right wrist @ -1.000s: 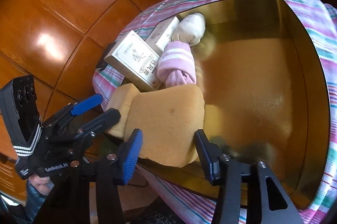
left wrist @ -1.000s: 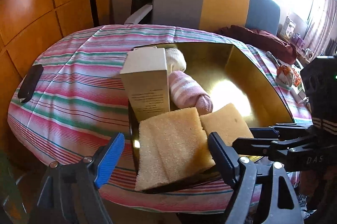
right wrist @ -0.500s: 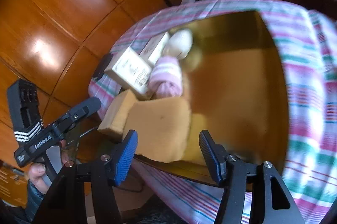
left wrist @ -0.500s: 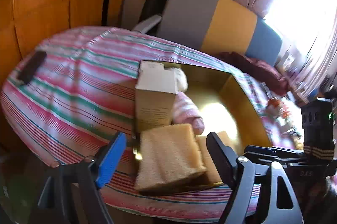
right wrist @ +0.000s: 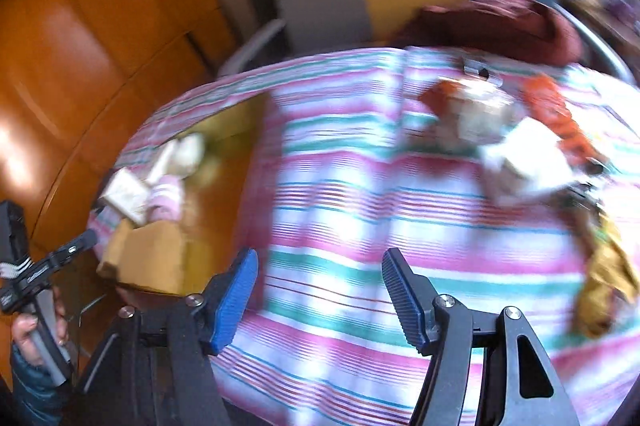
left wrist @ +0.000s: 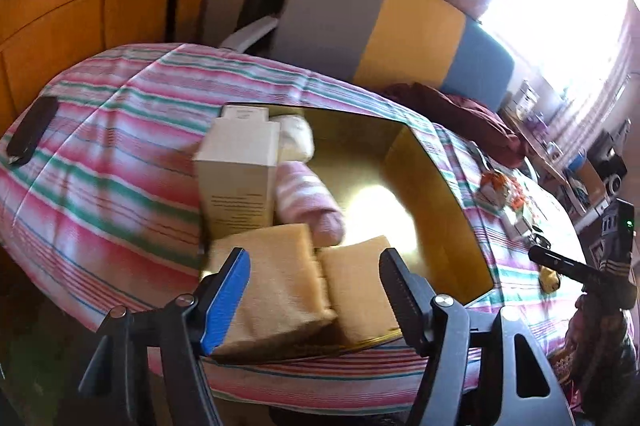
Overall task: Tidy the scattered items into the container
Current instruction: 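Move the right tool to the pink hair curler while the left tool approaches the yellow sock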
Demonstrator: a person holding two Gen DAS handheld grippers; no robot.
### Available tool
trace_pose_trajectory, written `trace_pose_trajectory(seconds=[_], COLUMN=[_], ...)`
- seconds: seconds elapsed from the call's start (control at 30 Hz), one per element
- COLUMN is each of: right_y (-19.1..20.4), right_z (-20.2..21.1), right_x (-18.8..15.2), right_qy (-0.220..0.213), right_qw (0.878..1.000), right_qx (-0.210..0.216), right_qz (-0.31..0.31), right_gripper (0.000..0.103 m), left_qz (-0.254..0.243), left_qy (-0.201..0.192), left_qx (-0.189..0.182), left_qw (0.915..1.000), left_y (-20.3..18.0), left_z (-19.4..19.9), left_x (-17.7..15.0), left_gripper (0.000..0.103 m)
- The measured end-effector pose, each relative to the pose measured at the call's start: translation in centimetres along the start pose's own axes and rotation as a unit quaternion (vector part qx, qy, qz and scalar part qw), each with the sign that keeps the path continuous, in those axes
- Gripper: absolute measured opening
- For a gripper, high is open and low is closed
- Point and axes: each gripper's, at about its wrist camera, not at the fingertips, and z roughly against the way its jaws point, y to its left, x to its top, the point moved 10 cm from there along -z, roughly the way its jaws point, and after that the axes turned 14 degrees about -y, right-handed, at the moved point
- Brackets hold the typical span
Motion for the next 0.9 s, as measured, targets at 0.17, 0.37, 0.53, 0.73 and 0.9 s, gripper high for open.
trace_pose_trajectory(seconds=[0.17,0.37,0.53,0.73,0.9], right_y=[-7.9,-16.9,-24.3,-27.9,-29.0], right_z=[3.4,7.4,8.3,7.6,6.5], right_x=[1.3,3.7,2.8,1.7,0.4], right_qy=[-0.014,-0.016,0.054,0.106,0.158], right_qw=[0.997,0.985,0.967,0.949,0.941], right_qx=[-0.068,-0.153,-0.175,-0.199,-0.209], right_qz=[-0.044,-0.081,-0.178,-0.221,-0.214], right_gripper=[0.066,0.084,0.088,0.089,0.09], left_qz=[-0.029,-0.096,-0.149,-0.199,-0.241], left_qy=[0.005,0.034,0.066,0.111,0.138], left_qx=[-0.051,-0.124,-0.184,-0.251,-0.292], left_qw=[0.9983,0.987,0.9693,0.9408,0.9153], left_y=[-5.1,-13.1,-20.0,-27.7,-33.2], left_z=[-0.3,-1.7,-2.9,-4.6,-5.7], left_x=[0.1,-1.0,-3.0,-6.0,-8.5], left_gripper=[0.068,0.068,0.068,0.068,0.068])
